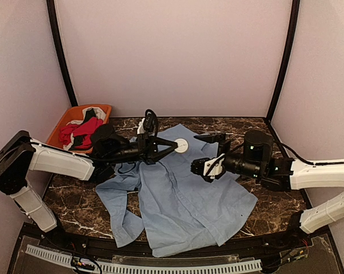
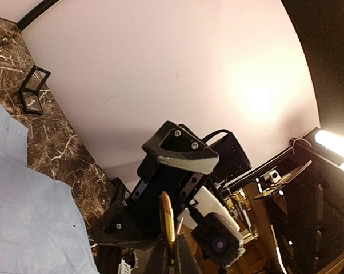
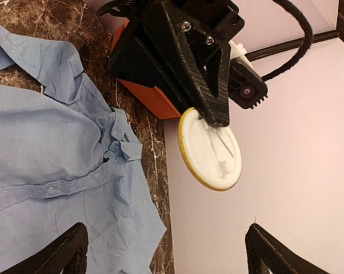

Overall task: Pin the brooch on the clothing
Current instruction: Pass from the left arm to the right

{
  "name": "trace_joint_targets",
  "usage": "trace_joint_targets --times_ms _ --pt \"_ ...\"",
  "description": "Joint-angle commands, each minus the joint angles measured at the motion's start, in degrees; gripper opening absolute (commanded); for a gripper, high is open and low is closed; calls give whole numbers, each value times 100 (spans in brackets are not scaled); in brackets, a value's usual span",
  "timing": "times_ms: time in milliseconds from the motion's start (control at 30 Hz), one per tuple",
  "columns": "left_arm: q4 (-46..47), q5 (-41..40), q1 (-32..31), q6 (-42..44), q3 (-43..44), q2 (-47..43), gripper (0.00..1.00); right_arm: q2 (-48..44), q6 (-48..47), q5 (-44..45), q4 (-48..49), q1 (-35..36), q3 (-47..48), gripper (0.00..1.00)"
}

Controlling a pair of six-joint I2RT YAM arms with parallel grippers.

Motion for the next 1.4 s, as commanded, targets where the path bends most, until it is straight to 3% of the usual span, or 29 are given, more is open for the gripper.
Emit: trace_joint_targets --times_ms 0,200,300,333,467,967,1367 --pt "1300 -9 36 -1264 -147 142 1 168 -1129 196 2015 144 -226 88" --pt "1631 -199 47 -1682 -258 146 1 427 -1816 266 3305 404 -477 74" --pt "1854 -226 45 -1926 -273 219 1 576 -1997 229 3609 488 -492 48" --pt "1974 -225 45 -1967 -272 237 1 655 -2104 248 3769 509 -513 46" --pt "2130 -221 45 -2078 -333 265 1 996 -2491 431 4407 582 -531 42" --pt "2410 -216 45 -2229 -333 192 1 1348 -2654 664 4435 576 -446 23" --pt "2478 -217 45 -2280 -307 157 1 1468 -2527 725 4548 557 -408 18"
